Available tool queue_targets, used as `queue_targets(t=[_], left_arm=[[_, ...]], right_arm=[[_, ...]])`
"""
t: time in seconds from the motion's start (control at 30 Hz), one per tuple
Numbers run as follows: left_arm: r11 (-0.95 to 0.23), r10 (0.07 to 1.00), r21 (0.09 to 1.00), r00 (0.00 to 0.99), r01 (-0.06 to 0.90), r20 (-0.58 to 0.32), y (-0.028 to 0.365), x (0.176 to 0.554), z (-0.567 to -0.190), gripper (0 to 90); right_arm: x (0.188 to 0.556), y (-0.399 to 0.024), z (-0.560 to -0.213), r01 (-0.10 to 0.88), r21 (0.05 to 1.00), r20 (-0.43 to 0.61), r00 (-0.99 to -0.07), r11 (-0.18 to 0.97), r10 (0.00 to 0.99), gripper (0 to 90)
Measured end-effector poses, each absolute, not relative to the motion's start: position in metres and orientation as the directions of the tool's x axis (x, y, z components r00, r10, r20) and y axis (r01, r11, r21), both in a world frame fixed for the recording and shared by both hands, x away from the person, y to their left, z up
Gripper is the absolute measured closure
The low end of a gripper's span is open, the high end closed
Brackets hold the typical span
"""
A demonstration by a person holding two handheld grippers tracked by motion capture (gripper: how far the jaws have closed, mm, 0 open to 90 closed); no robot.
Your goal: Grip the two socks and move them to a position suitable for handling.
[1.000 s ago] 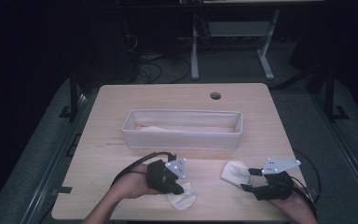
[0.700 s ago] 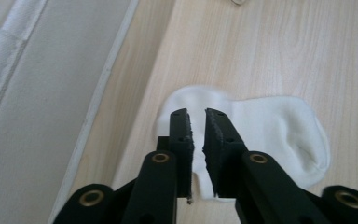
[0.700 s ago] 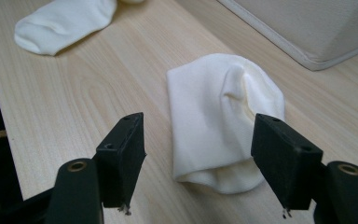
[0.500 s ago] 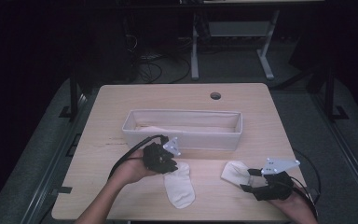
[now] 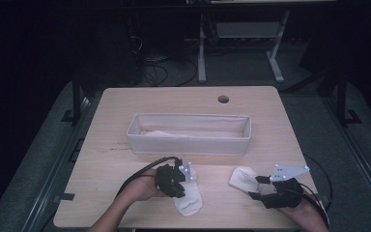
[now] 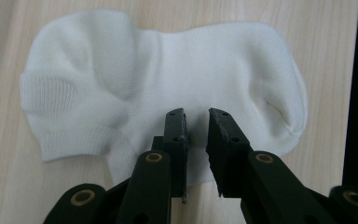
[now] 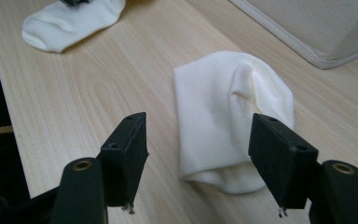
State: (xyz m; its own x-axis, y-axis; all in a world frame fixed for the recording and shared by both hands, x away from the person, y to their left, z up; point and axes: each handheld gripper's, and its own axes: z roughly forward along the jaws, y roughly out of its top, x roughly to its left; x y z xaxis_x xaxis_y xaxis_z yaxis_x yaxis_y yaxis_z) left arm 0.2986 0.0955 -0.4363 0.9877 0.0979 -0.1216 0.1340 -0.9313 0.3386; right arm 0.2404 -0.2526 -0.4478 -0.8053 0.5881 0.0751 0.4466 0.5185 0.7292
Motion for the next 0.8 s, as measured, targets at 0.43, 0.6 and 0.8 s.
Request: queue_targets(t=[0.43,0.6,0.8], left_arm=[[-0.921,0.012,0.386,0.993,0.059,-0.121,0.072,0.299,-0.426,76.1],[-0.919,-0.044,0.394,0.985,0.024,-0.165,0.062,0.288,-0.427,76.7],[-0.946,-0.067,0.323,0.982,-0.007,-0.175,0.065,0.283,-0.436,76.7]], right_arm=[[0.240,-0.254,-0.447,0.447,0.730,0.075,-0.804,0.516,0.590,36.7],[0.240,-0.254,-0.447,0.446,0.734,0.075,-0.803,0.513,0.591,36.7],[0.240,-0.255,-0.447,0.447,0.734,0.073,-0.801,0.511,0.594,36.7]])
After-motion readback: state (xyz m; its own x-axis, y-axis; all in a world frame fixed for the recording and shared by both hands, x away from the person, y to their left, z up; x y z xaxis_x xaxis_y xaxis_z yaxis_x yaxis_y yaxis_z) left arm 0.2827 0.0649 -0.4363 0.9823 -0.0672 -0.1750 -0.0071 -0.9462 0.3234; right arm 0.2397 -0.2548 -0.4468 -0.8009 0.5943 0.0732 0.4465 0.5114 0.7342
